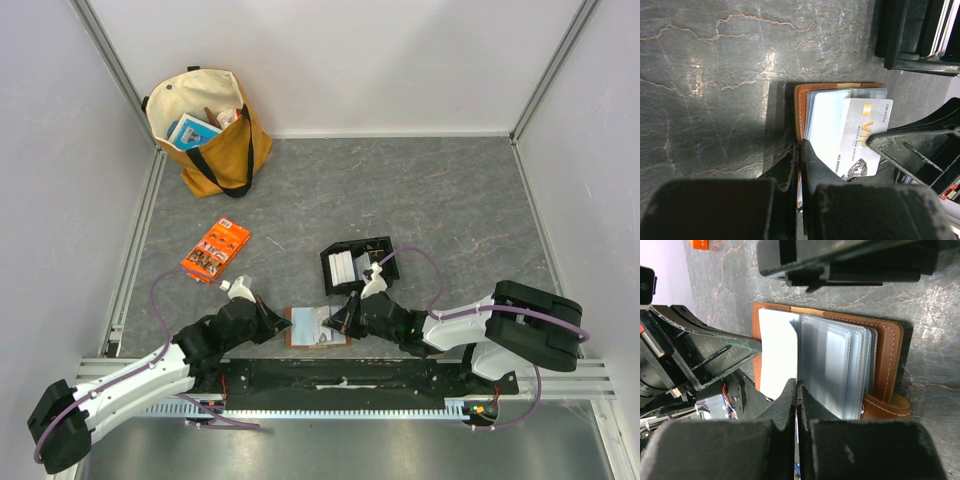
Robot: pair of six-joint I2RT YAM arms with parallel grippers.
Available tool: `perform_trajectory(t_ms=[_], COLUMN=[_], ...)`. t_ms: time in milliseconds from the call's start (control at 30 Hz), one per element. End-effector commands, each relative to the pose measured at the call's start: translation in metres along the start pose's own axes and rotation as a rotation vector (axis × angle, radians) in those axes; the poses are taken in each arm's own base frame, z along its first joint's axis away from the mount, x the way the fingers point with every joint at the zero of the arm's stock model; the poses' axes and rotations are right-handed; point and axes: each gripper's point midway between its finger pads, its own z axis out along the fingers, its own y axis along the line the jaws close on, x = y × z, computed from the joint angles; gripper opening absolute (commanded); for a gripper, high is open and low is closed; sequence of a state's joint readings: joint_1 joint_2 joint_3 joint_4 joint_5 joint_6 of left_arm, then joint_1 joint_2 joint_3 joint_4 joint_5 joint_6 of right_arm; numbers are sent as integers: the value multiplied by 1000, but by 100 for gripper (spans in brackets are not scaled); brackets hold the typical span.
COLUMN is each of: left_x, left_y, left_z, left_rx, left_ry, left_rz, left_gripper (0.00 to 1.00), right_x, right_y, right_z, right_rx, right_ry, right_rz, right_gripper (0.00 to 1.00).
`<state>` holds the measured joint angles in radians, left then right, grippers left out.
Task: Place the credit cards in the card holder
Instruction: Insert the credit card into the card slot.
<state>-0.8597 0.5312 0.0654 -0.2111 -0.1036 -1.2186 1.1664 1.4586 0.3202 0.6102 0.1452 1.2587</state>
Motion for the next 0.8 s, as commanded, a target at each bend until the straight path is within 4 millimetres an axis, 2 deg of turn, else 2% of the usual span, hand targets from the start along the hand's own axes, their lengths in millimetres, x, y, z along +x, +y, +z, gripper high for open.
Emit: perform_trajectory(t_ms=[0, 167, 433, 567, 667, 767], left_x=[-1, -1, -1, 0, -1, 0], left_y=[9, 8, 4, 4, 3, 3], left_z=[2, 3, 2, 1, 2, 2], left_rx=[-23, -20, -7, -4, -3, -2], left_ry=[-15, -17, -12, -8, -10, -7], left_rz=[3, 7, 8, 6, 9, 9], left_gripper=[2, 2, 2, 2, 2, 2], right_x=[10, 14, -13, -22, -25, -18], right_y=[-1, -6, 6, 3, -3, -4], right_z=[1, 3, 9, 8, 5, 9], right_rx=[21, 38, 4, 21, 29, 42], right_ry=[62, 72, -65, -115, -135, -92], right_rz=[7, 13, -27, -33, -23, -35], right_gripper=[0, 0, 0, 0, 0, 0])
